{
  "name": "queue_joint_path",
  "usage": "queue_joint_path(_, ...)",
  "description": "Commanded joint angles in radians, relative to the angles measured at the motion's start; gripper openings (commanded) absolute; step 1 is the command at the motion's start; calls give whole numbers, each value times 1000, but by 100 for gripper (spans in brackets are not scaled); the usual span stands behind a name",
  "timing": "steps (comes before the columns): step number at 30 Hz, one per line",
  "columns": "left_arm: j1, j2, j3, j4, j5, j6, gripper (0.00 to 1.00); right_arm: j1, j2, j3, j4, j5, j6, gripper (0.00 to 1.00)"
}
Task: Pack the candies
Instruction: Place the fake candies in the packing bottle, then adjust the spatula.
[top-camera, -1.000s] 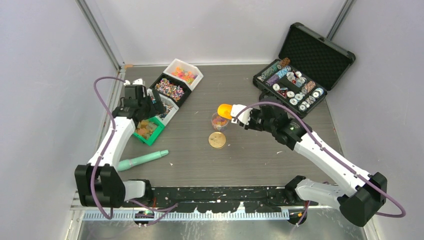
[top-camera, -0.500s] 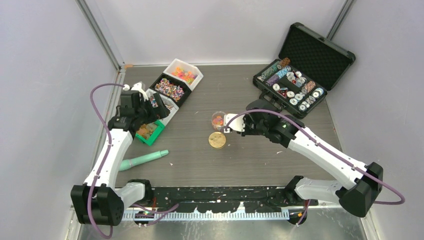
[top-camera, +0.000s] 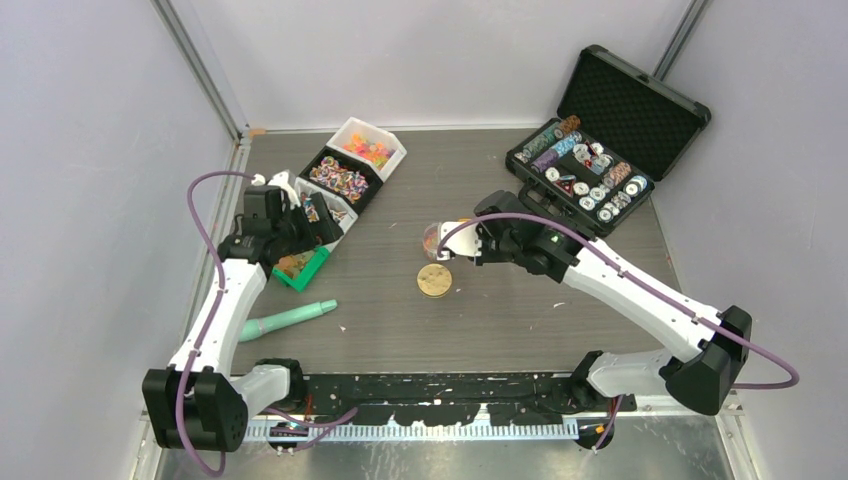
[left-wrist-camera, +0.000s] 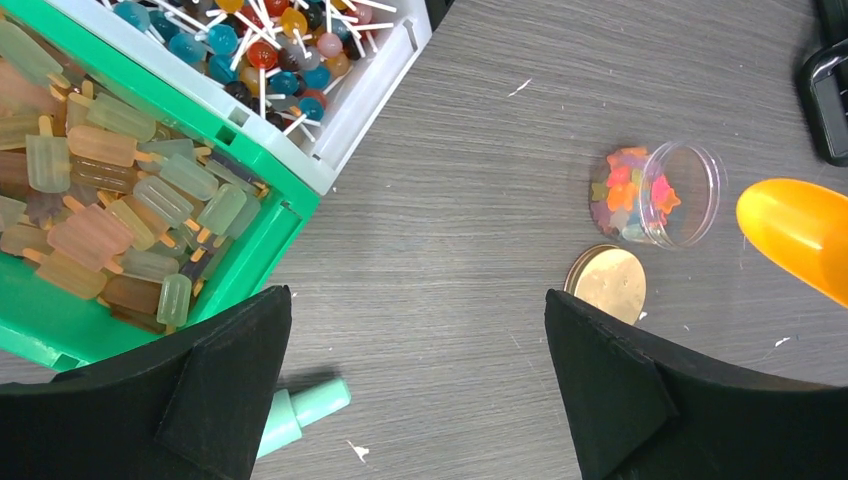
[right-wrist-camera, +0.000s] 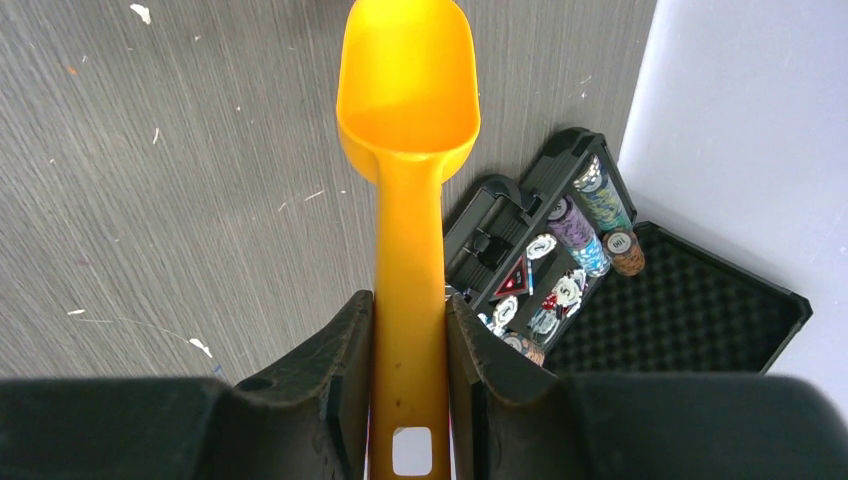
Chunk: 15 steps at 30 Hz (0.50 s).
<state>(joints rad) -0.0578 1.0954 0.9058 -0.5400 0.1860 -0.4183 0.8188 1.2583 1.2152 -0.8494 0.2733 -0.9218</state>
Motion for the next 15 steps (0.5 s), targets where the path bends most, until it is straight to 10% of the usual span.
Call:
queue_joint_path(1,-2,-29,-12,22,47,19,100,6,-4,54,-37,40,-3,0)
queue_joint_path(15,-4,11,-18,253,459,-211,82,18,-24,161,18,-320,309,0)
